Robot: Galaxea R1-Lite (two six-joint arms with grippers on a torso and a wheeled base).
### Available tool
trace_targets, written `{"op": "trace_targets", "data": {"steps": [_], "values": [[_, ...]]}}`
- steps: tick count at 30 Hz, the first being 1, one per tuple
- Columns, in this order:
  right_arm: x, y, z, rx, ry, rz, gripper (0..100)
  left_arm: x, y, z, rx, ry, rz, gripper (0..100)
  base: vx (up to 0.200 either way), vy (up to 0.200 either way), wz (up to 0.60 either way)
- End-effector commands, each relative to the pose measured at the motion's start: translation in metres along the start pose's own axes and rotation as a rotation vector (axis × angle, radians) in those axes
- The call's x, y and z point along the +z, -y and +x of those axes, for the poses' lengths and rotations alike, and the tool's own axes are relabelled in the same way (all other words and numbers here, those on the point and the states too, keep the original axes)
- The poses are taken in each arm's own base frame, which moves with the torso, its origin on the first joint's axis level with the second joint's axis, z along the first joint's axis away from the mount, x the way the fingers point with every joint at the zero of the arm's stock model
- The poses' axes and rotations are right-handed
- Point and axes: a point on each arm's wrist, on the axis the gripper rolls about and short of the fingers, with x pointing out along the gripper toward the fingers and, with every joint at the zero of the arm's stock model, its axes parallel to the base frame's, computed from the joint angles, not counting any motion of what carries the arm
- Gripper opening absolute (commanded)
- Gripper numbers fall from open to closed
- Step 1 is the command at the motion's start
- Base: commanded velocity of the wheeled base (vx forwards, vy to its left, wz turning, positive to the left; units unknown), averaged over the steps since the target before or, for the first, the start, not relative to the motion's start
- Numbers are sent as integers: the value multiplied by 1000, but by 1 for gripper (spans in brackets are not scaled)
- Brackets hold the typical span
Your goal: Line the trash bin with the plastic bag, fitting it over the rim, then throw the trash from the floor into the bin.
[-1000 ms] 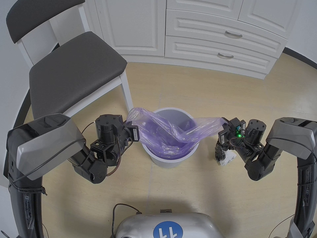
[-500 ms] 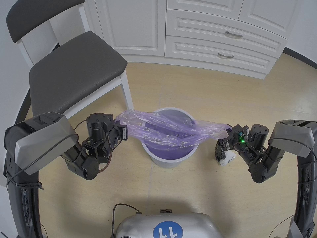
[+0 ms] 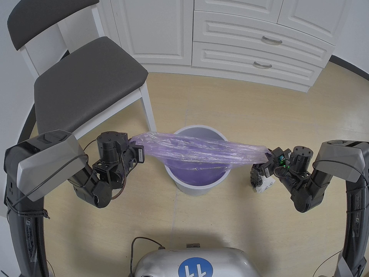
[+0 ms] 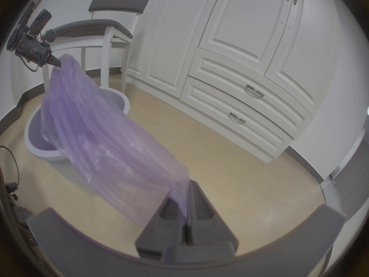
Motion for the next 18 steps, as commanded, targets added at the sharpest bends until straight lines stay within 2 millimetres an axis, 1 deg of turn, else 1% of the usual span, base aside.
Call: {"op": "trace_targets", "data": {"steps": [1,4,5,8,10,11,12,13,14,18], "values": [[1,2,-1,-3,-3,2,0,0,-3,1,7,0,-1,0,0,0,0],[5,2,-4,1,4,1,0,1,-3,-2,5,-3,1,0,0,0,0],[13,3,-11,9,9,4,0,2,-4,-6,2,-8,3,0,0,0,0],[21,3,-22,43,-2,9,0,8,-6,-15,-12,-16,10,0,0,0,0],[21,3,-22,43,-2,9,0,8,-6,-15,-12,-16,10,0,0,0,0],[32,6,-31,99,-35,67,0,15,-8,-27,-55,-45,18,0,0,0,0],[32,6,-32,104,-38,72,0,16,-8,-28,-56,-47,19,0,0,0,0],[41,6,-36,142,-74,129,0,18,-10,-32,-69,-66,23,0,0,0,0],[44,8,-39,159,-104,161,0,19,-11,-34,-73,-74,23,0,0,0,0],[53,13,-43,219,-217,233,0,19,-11,-37,-74,-105,31,0,0,0,0]]}}
